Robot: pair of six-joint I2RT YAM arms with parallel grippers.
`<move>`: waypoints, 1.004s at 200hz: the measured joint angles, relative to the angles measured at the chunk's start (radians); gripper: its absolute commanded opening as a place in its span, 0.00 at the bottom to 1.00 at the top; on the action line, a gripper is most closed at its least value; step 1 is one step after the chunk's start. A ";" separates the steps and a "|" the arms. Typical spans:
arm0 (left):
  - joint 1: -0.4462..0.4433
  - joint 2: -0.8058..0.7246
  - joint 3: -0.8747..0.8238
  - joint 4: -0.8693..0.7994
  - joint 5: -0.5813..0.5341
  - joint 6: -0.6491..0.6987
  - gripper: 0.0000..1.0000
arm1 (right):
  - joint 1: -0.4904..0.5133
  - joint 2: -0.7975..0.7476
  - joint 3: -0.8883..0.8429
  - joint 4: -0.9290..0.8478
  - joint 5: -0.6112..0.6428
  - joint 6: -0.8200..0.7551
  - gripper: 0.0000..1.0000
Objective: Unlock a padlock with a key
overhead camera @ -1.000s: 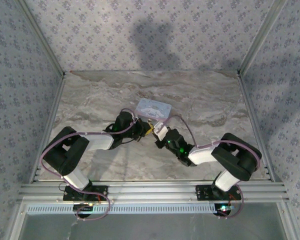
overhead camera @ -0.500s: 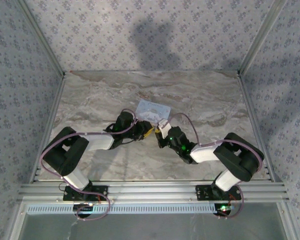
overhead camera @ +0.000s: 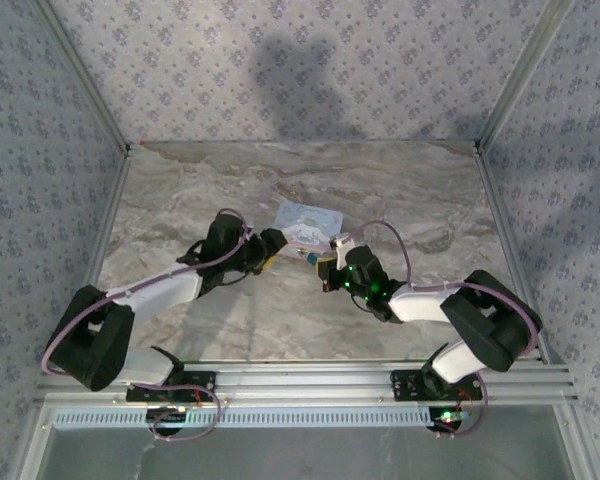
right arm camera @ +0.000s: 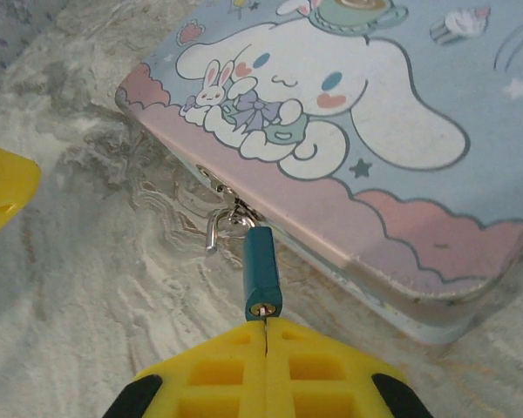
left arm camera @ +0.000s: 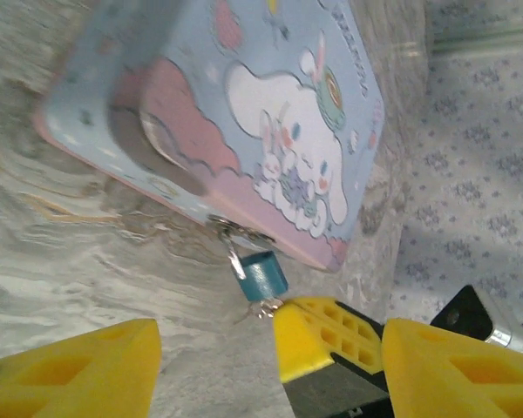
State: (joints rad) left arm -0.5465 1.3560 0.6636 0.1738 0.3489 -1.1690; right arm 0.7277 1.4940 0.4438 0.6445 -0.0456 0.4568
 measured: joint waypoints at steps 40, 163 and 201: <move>0.106 -0.009 0.057 -0.135 0.007 0.119 0.83 | 0.000 0.035 -0.002 0.018 -0.035 0.180 0.00; 0.193 0.404 0.412 -0.291 0.190 0.412 0.82 | -0.006 0.161 -0.004 0.132 -0.103 0.375 0.00; 0.162 0.460 0.441 -0.290 0.234 0.422 0.68 | -0.013 0.165 -0.004 0.134 -0.109 0.374 0.00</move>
State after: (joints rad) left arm -0.3843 1.8160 1.1049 -0.1158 0.5827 -0.7467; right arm 0.7147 1.6592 0.4400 0.7784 -0.1551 0.8310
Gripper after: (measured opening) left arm 0.725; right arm 0.038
